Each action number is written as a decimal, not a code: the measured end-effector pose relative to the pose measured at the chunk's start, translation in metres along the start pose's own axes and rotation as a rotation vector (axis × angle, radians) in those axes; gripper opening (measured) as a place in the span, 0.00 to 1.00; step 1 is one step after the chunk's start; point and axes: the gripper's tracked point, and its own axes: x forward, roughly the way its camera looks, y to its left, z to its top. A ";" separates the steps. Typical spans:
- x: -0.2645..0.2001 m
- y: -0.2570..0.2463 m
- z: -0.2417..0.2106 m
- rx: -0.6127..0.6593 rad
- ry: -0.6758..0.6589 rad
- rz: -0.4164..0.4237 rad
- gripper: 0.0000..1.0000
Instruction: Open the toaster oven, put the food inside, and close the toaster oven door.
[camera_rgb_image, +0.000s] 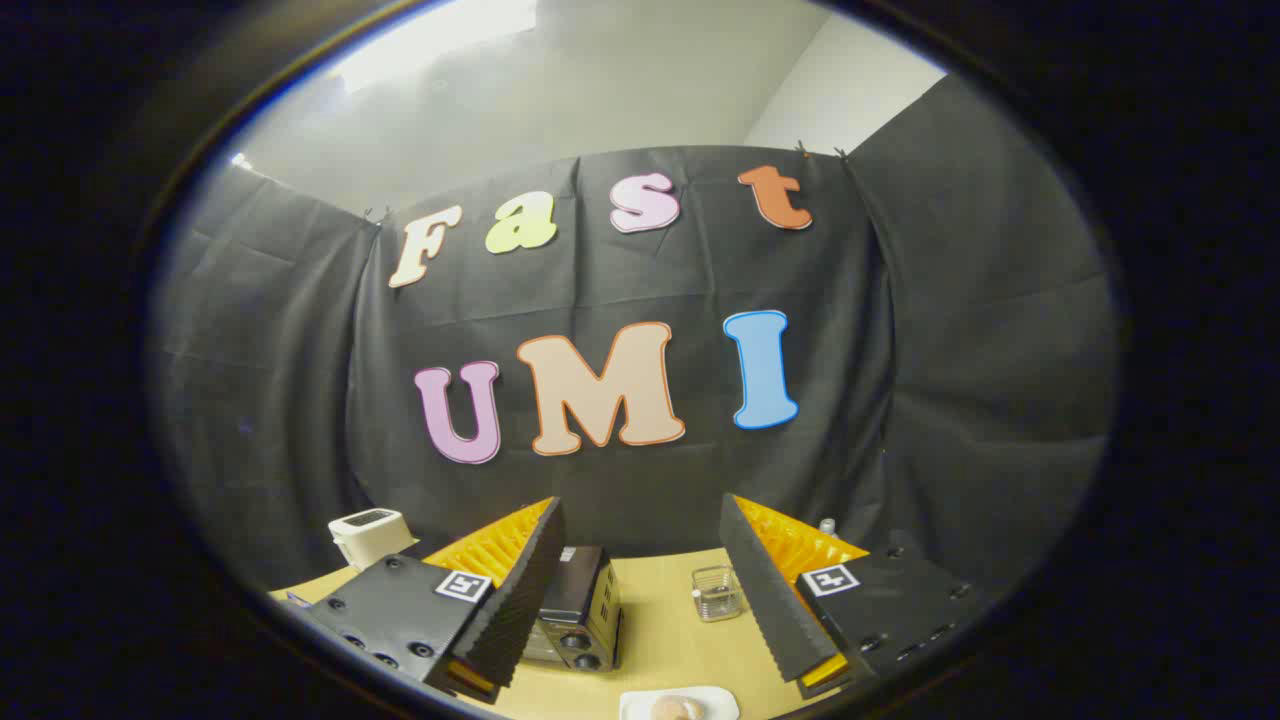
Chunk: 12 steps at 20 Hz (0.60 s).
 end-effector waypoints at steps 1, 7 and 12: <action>0.000 -0.001 0.000 -0.004 0.001 -0.006 0.96; -0.001 0.001 0.000 -0.011 -0.001 -0.008 0.97; -0.001 0.002 -0.004 -0.019 -0.001 -0.017 0.97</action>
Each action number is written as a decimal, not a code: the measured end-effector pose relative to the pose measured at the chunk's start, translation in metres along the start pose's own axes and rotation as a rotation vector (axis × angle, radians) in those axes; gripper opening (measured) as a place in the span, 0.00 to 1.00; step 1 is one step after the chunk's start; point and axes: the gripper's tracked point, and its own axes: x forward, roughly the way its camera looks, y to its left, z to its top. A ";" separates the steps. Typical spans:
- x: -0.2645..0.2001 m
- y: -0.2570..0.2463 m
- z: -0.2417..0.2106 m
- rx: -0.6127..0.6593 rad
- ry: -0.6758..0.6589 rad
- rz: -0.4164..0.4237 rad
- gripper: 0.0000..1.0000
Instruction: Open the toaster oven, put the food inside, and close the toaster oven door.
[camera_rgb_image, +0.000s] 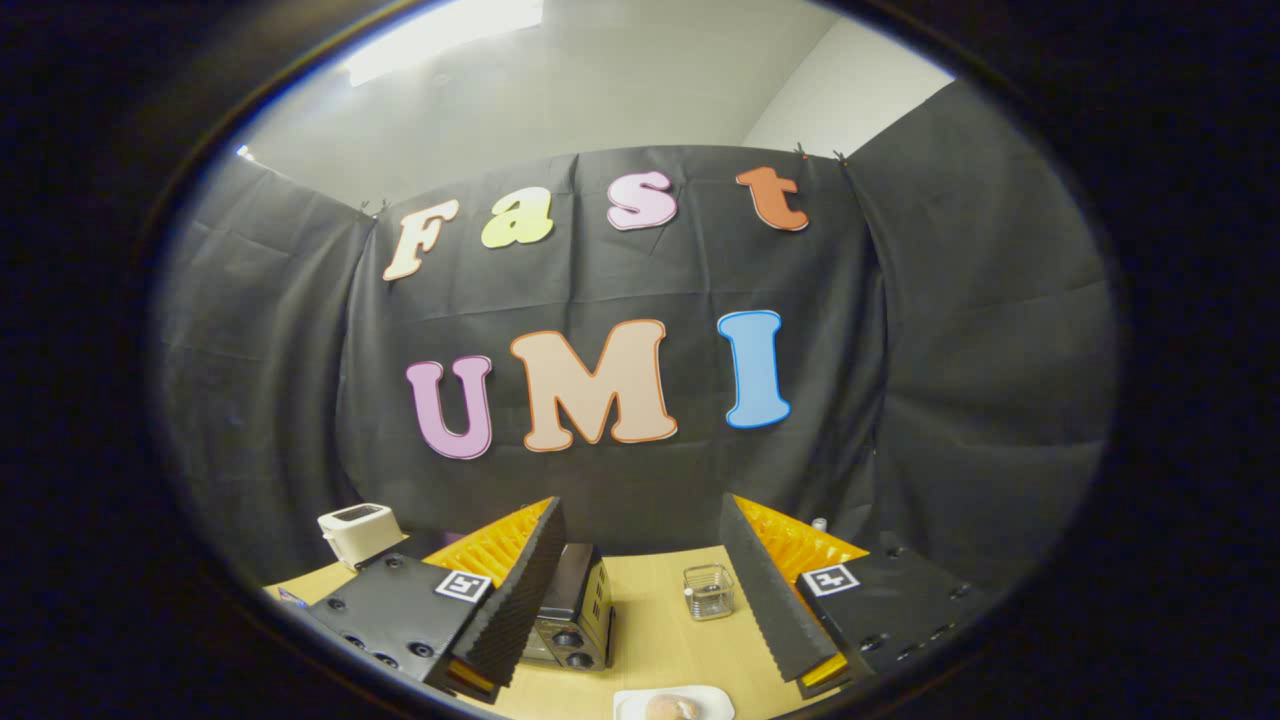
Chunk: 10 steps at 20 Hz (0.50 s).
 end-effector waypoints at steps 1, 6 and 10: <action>0.000 0.000 0.001 -0.004 -0.003 -0.003 0.97; -0.001 0.002 -0.005 -0.022 0.004 -0.008 0.97; -0.002 0.002 -0.011 -0.022 0.007 -0.009 0.96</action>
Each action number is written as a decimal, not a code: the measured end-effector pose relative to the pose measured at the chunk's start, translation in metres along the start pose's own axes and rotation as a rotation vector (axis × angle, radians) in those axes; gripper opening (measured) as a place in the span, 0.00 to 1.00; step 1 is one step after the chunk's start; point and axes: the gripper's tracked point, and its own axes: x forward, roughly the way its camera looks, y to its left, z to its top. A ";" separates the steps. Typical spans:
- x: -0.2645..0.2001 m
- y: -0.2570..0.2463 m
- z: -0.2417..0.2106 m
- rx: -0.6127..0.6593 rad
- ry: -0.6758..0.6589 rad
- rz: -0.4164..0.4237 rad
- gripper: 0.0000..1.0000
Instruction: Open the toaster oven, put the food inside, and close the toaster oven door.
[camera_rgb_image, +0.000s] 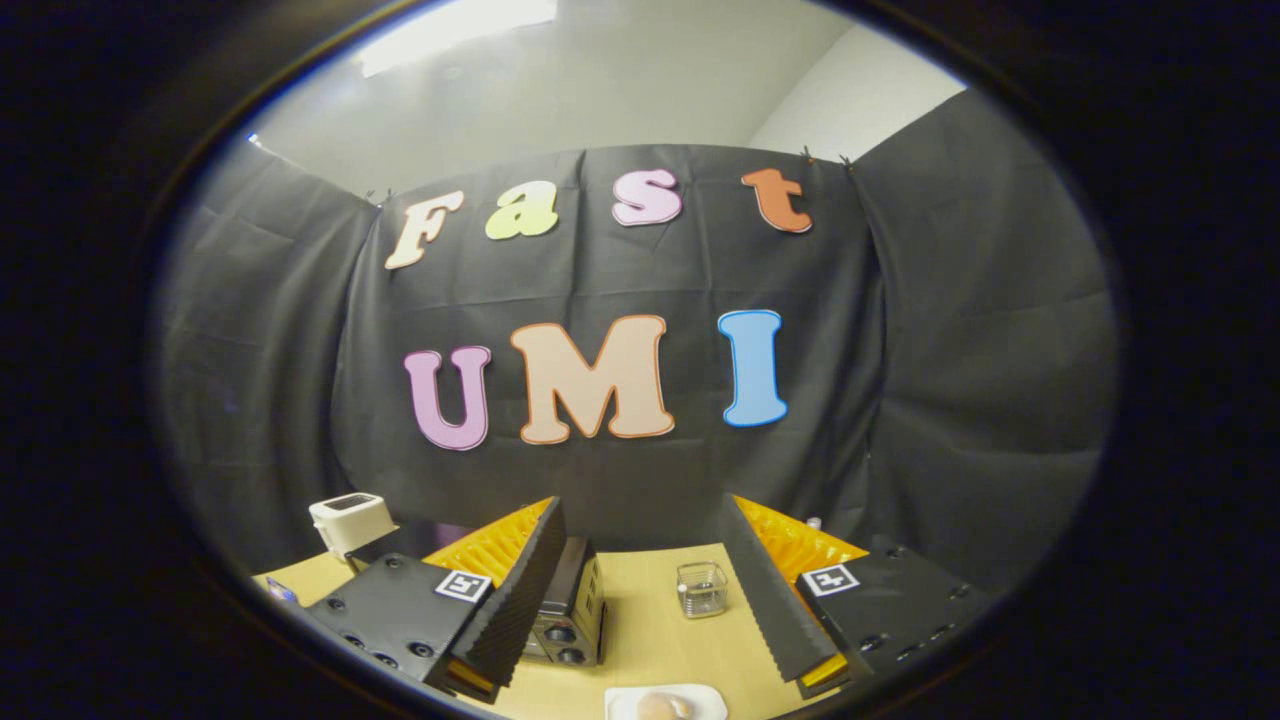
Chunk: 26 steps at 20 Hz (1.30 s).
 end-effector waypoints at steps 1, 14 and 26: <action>0.000 0.000 -0.002 0.006 0.000 0.003 0.96; 0.008 0.017 -0.039 0.058 0.017 0.069 0.97; 0.022 0.101 -0.137 0.082 0.056 0.220 0.97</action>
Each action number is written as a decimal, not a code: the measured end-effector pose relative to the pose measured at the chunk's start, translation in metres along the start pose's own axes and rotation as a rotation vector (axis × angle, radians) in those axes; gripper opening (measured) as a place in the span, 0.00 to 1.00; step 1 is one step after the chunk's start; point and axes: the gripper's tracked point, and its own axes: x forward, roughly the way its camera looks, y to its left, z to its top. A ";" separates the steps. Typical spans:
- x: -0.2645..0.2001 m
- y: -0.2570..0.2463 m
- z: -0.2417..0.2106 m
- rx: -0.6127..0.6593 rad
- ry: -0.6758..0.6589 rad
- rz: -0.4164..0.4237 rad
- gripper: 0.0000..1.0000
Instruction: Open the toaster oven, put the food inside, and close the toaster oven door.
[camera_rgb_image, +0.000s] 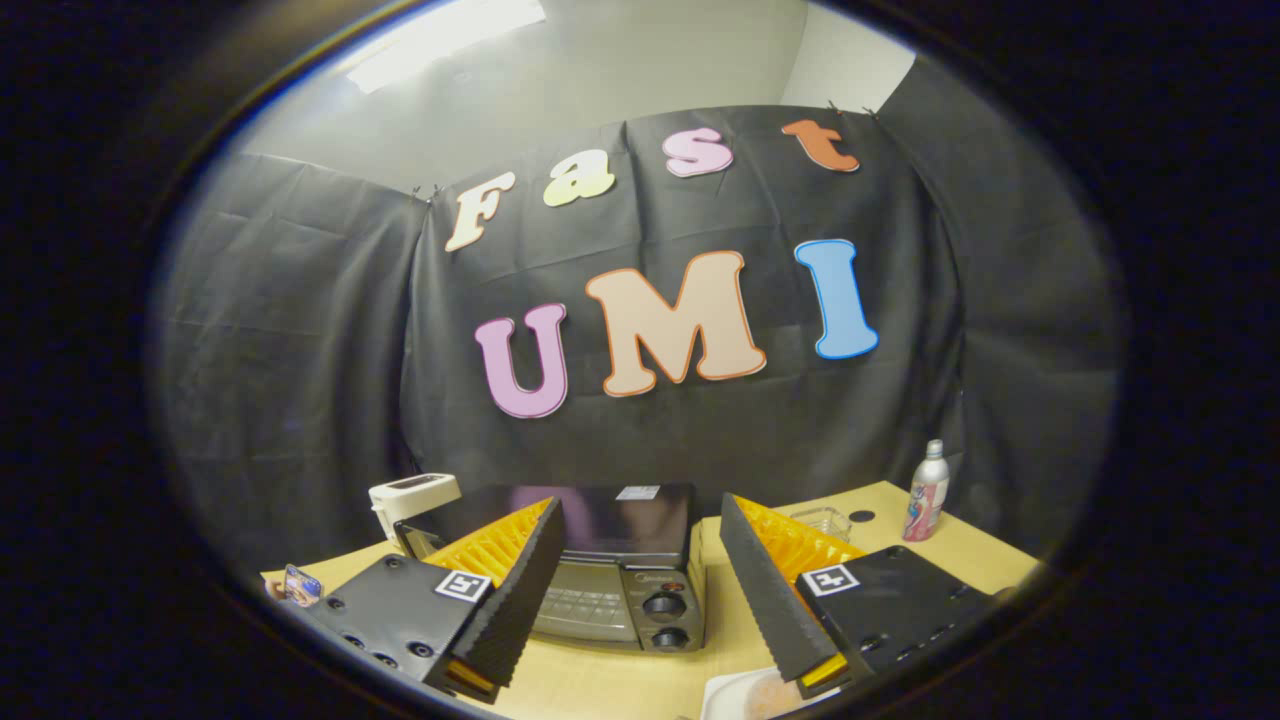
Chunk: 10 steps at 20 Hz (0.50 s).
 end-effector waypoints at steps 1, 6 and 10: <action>0.004 0.009 -0.009 -0.020 0.006 0.009 0.97; 0.021 0.054 -0.047 -0.042 0.054 0.065 0.97; 0.035 0.092 -0.058 -0.025 0.061 0.126 0.97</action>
